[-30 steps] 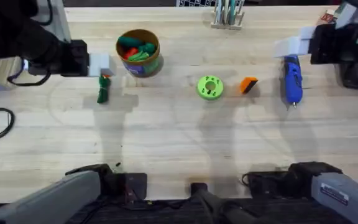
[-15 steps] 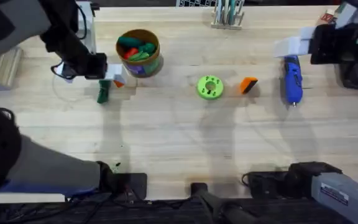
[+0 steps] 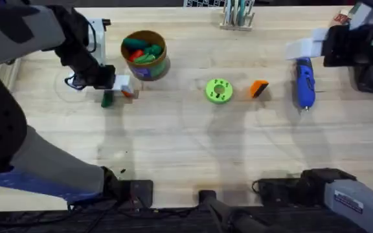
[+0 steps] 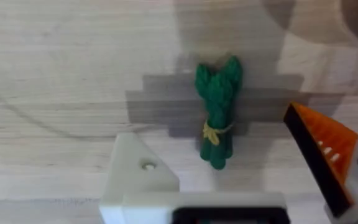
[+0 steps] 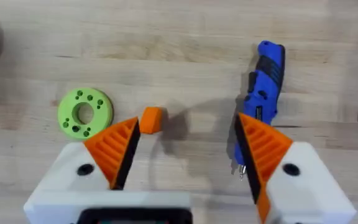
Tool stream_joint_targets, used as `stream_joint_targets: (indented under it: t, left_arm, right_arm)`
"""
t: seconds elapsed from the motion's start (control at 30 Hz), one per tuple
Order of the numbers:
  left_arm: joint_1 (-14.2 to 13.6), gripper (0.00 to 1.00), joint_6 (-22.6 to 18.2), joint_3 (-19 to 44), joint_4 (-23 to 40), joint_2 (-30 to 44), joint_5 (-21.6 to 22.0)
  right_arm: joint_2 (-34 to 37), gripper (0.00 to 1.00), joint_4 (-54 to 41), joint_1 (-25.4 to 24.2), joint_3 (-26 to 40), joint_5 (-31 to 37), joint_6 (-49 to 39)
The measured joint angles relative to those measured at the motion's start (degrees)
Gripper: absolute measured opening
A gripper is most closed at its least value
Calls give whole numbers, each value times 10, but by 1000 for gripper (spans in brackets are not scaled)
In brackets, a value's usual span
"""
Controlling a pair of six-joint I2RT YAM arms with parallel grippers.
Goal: Pick up the gripper from the table and insert it into the empty holder that is missing its gripper. Then pick up a screw, insert it into the mounting hole, and use the screwdriver to tighten it. Finally, clean up the table by picking up the vegetable and placing it into the bucket.
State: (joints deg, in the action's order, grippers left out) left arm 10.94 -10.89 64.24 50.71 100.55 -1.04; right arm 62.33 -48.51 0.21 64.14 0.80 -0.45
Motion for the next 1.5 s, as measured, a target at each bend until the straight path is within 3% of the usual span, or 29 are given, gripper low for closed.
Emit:
stream_joint_targets:
  t: [0.33,0.4,0.57,0.6,1.27,1.5]
  left_arm:
    - [14,957,-14,-4,-14,0,-19]
    - [14,812,-15,-4,-15,0,-23]
    - [13,54,-17,-4,-19,-2,-30]
    - [13,17,-18,-4,-19,-2,-30]
    - [13,4,-18,1,-1,-2,-27]
    - [12,4,-18,43,34,-18,-38]
  right_arm:
    - [0,934,0,0,0,0,0]
    - [0,934,0,0,0,0,0]
    - [0,934,0,0,0,0,0]
    - [0,934,0,0,0,0,0]
    - [0,934,0,0,0,0,0]
    - [0,933,0,0,0,0,0]
